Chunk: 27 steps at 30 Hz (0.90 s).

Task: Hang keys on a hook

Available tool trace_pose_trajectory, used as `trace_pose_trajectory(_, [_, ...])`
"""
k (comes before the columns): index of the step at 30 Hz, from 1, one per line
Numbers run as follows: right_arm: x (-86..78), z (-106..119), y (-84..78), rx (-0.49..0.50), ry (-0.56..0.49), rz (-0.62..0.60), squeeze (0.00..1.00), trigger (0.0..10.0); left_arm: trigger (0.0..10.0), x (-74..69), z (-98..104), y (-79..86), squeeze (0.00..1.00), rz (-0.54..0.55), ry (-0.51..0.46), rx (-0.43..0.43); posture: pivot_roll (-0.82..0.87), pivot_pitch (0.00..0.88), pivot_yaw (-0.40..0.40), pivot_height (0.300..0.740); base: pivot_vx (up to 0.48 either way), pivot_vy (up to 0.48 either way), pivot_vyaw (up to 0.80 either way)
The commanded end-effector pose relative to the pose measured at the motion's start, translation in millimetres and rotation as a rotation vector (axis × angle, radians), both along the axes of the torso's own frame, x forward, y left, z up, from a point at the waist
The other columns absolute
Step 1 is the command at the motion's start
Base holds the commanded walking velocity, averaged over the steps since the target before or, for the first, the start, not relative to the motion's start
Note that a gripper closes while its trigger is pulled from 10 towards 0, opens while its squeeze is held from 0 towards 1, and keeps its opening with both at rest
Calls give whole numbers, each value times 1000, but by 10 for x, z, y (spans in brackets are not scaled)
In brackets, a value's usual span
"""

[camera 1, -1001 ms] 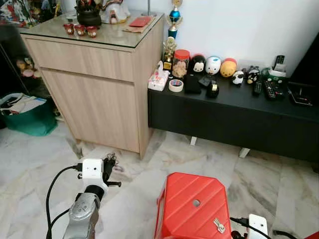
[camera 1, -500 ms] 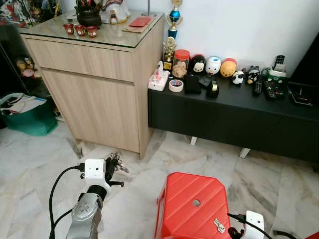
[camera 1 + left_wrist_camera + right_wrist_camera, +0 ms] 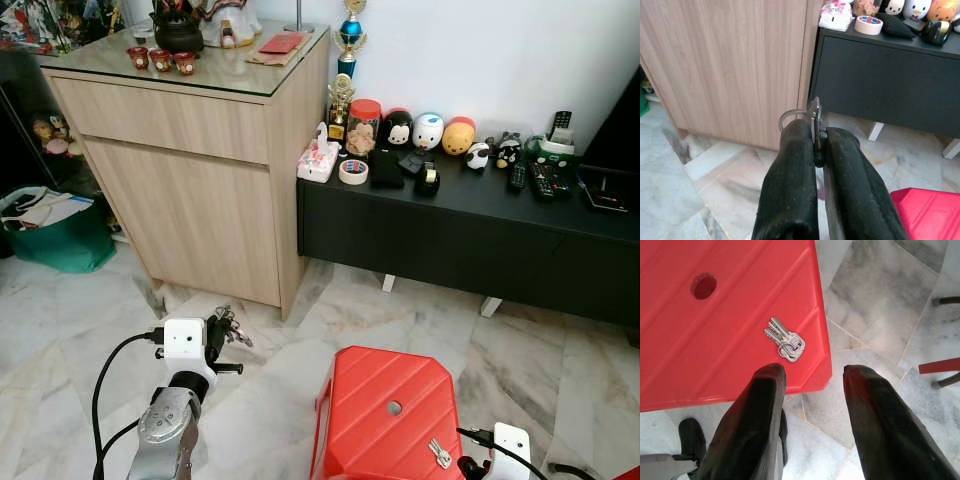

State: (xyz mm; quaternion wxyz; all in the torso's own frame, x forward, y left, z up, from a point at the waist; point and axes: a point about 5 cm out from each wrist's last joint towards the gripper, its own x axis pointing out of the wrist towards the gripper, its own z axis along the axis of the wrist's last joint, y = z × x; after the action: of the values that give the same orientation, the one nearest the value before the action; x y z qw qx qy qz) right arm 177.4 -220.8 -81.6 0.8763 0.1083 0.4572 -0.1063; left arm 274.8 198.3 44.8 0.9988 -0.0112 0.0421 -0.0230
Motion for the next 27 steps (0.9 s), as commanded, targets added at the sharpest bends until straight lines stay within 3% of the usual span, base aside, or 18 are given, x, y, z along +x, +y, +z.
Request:
trace_pose_trajectory(1, [22, 16, -27, -2, -5, -12, 0, 10000, 10000, -23, -4, 19, 0, 10, -3, -6, 85, 0, -77, 740, 0, 0, 0])
trace_pose_trajectory(7, [30, 18, -21, 1, -6, -10, 0, 10000, 10000, -27, -1, 15, 0, 12, -3, -10, 89, 0, -82, 740, 0, 0, 0])
trace_pose_trajectory(27, [23, 9, 6, 4, 1, 6, 0, 10000, 10000, -47, -6, 18, 0, 28, 0, -19, 92, 0, -82, 740, -253, 0, 0])
